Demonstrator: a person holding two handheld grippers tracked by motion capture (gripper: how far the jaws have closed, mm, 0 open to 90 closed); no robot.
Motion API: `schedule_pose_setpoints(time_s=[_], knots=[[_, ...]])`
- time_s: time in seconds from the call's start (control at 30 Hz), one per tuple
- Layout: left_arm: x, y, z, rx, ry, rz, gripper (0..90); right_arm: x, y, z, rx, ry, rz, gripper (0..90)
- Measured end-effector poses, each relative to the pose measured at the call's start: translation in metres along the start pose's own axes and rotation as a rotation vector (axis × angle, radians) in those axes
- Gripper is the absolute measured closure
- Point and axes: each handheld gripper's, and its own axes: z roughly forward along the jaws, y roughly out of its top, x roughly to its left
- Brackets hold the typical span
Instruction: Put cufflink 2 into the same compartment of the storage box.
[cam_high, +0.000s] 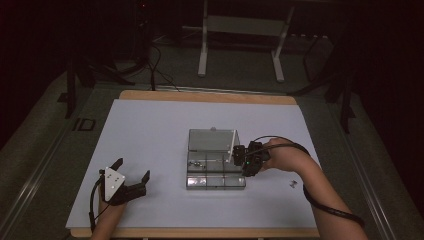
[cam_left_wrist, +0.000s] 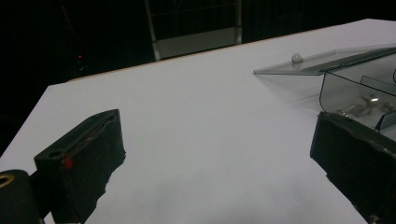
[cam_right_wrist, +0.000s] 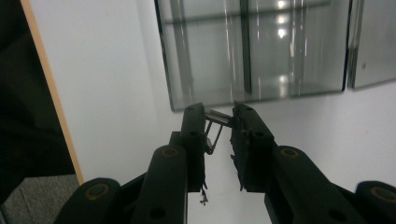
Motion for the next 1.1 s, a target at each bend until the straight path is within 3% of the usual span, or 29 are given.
schedule_pose_setpoints(time_s=[0.53, 1.1], knots=[[0.0, 0.0, 0.0, -0.002, -0.002, 0.0, 3.9, 0.008, 0.052, -0.001, -0.019, -0.014, -0.084, 75.0], [0.0, 0.0, 0.0, -0.003, -0.004, 0.001, 3.9, 0.018, 0.095, 0.007, -0.104, 0.031, -0.143, 75.0]])
